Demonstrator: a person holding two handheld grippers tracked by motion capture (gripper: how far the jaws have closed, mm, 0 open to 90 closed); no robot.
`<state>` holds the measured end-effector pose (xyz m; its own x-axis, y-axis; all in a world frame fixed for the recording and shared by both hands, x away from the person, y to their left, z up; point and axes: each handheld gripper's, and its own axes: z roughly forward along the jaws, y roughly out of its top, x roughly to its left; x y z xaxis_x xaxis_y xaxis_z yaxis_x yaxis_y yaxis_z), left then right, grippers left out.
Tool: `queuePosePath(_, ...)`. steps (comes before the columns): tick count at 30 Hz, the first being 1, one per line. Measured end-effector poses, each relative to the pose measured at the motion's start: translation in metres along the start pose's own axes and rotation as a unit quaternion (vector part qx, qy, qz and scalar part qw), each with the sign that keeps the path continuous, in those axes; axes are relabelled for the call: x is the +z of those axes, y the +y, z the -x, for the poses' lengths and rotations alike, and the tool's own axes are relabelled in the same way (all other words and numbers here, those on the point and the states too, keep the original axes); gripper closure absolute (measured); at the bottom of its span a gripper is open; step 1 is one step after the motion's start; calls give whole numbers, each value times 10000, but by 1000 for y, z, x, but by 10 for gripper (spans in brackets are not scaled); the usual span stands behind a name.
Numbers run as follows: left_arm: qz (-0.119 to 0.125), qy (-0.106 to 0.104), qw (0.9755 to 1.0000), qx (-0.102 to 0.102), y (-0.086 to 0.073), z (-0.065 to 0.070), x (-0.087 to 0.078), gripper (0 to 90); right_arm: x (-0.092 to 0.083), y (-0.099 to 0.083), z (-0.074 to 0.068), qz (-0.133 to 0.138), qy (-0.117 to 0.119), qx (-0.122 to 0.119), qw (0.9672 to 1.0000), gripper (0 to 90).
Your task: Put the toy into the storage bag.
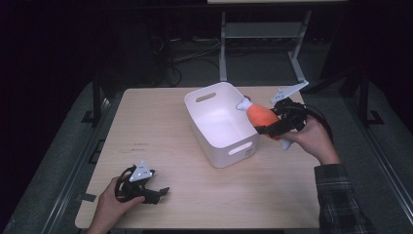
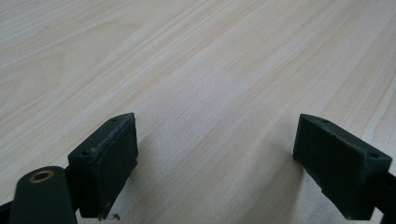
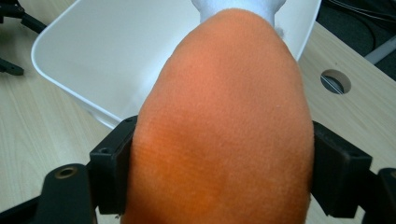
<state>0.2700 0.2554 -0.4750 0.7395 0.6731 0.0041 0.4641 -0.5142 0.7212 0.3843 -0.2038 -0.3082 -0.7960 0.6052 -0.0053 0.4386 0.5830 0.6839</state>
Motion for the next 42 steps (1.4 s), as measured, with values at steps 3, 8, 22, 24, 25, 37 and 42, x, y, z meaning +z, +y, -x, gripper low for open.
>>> queuePosePath(3,11,-2,10000,-14,0,0,0,129,2,5,-2,7,26,-46,10000,215)
queuePosePath(8,11,3,10000,-12,0,0,0,129,6,13,-4,7,60,-106,9999,215)
queuePosePath(22,11,2,10000,-11,0,0,0,129,19,36,-11,72,164,-176,9997,215)
queuePosePath(24,11,1,10000,-11,0,0,0,129,21,40,-12,66,175,-193,9996,215)
queuePosePath(25,12,3,10000,-8,0,0,0,129,22,41,-12,77,193,-178,9996,215)
queuePosePath(37,12,-1,10000,-15,0,0,0,129,38,61,-18,-2,164,-197,9997,215)
queuePosePath(42,11,4,10000,-9,0,0,0,129,46,68,-21,-37,139,-205,9997,214)
